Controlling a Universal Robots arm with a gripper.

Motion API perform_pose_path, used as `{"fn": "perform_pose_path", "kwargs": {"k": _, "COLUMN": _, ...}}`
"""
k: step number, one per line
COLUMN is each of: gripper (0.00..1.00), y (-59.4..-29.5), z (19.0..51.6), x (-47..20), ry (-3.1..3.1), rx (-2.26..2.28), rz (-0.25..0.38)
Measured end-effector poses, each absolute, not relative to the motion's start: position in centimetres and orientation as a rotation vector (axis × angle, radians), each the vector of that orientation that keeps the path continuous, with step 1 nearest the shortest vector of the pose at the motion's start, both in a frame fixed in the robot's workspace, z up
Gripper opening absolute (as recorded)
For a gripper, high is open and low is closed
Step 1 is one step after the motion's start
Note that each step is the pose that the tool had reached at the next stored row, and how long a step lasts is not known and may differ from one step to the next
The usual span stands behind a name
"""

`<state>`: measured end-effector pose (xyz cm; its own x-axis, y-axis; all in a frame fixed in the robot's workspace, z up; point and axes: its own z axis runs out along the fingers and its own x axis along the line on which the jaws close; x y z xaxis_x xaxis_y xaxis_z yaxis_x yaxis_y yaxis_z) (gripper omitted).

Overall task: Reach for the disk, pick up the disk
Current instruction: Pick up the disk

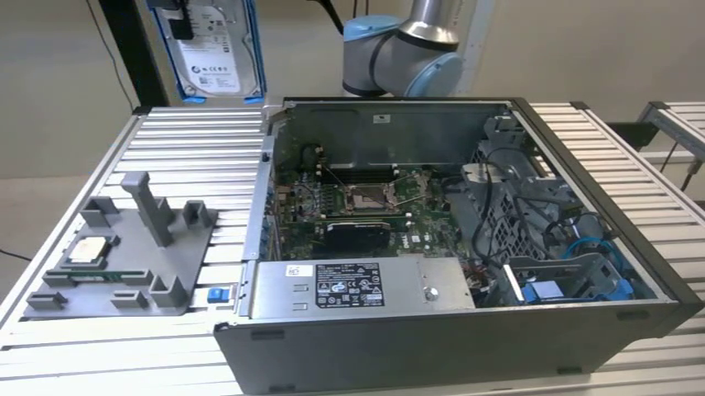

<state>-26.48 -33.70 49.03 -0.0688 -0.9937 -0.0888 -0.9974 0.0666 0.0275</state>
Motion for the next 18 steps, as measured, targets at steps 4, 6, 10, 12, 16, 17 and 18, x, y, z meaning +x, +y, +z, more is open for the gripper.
{"fn": "perform_pose_path", "kwargs": {"k": 4, "gripper": 0.0, "y": -33.7, "z": 49.0, "x": -25.7, "ry": 2.26, "rx": -2.111, "rz": 0.125}}
{"fn": "perform_pose_path", "kwargs": {"k": 6, "gripper": 0.0, "y": -33.7, "z": 49.0, "x": -25.3, "ry": 2.26, "rx": -2.112, "rz": 0.125}}
{"fn": "perform_pose_path", "kwargs": {"k": 10, "gripper": 0.0, "y": -33.7, "z": 49.0, "x": -24.5, "ry": 2.26, "rx": -2.111, "rz": 0.125}}
{"fn": "perform_pose_path", "kwargs": {"k": 12, "gripper": 0.0, "y": -33.7, "z": 49.0, "x": -24.0, "ry": 2.26, "rx": -2.112, "rz": 0.125}}
{"fn": "perform_pose_path", "kwargs": {"k": 16, "gripper": 0.0, "y": -33.7, "z": 49.0, "x": -23.2, "ry": 2.26, "rx": -2.112, "rz": 0.125}}
{"fn": "perform_pose_path", "kwargs": {"k": 17, "gripper": 0.0, "y": -33.7, "z": 49.0, "x": -23.0, "ry": 2.26, "rx": -2.111, "rz": 0.125}}
{"fn": "perform_pose_path", "kwargs": {"k": 18, "gripper": 0.0, "y": -33.7, "z": 49.0, "x": -22.8, "ry": 2.26, "rx": -2.112, "rz": 0.125}}
